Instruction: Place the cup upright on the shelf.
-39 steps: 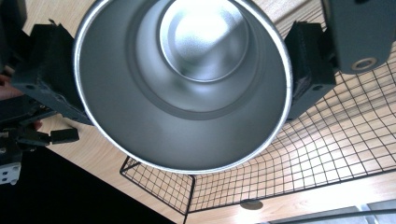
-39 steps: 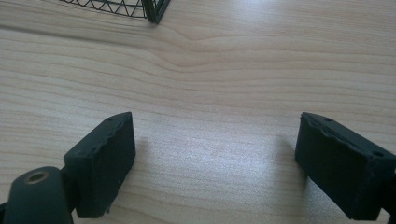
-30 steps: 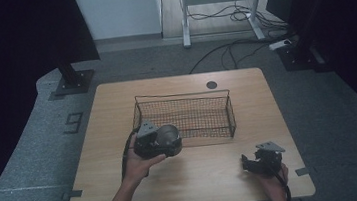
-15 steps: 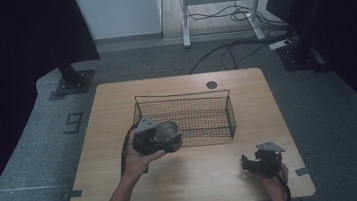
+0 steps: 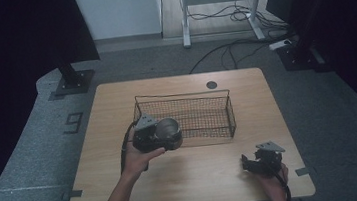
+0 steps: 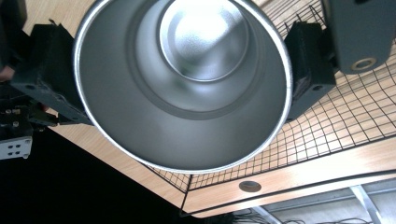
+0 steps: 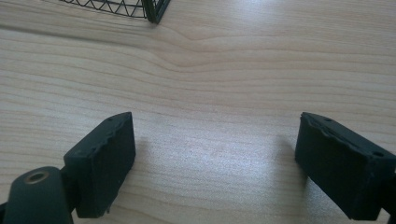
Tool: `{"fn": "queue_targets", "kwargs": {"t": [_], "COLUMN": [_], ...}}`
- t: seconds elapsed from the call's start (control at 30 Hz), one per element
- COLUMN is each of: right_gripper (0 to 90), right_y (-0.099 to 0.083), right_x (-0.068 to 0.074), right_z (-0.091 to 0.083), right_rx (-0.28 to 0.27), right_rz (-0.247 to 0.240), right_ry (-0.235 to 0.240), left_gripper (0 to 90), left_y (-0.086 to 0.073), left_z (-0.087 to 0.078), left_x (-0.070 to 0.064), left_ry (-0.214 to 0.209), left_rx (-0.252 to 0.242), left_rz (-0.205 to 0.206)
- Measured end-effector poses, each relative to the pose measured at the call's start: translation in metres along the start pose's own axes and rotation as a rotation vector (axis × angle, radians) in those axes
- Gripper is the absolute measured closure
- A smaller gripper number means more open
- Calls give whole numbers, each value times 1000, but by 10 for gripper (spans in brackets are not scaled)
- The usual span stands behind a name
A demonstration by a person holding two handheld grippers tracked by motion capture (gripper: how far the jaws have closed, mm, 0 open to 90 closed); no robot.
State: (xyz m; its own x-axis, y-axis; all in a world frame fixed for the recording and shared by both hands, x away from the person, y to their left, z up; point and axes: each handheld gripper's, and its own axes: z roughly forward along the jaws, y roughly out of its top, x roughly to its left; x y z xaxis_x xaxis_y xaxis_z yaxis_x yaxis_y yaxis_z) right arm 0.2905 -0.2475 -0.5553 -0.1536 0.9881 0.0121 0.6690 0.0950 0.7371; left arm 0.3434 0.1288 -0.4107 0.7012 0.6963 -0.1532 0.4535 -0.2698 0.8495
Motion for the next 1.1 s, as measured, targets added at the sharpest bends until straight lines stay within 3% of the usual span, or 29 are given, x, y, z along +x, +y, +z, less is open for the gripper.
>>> {"fn": "queue_targets", "kwargs": {"t": [0.73,1.1], "right_gripper": [121,121], "right_y": [0,0], "right_x": [0,0], "right_z": [0,0], "right_rx": [3,2], "right_rz": [2,1], "right_ry": [0,1], "left_gripper": [143,143], "left_y": [13,16], "left_z": [-1,2], "left_x": [8,16], "left_ry": [19,16], "left_rx": [-4,-1], "left_rz": [-1,-23]}}
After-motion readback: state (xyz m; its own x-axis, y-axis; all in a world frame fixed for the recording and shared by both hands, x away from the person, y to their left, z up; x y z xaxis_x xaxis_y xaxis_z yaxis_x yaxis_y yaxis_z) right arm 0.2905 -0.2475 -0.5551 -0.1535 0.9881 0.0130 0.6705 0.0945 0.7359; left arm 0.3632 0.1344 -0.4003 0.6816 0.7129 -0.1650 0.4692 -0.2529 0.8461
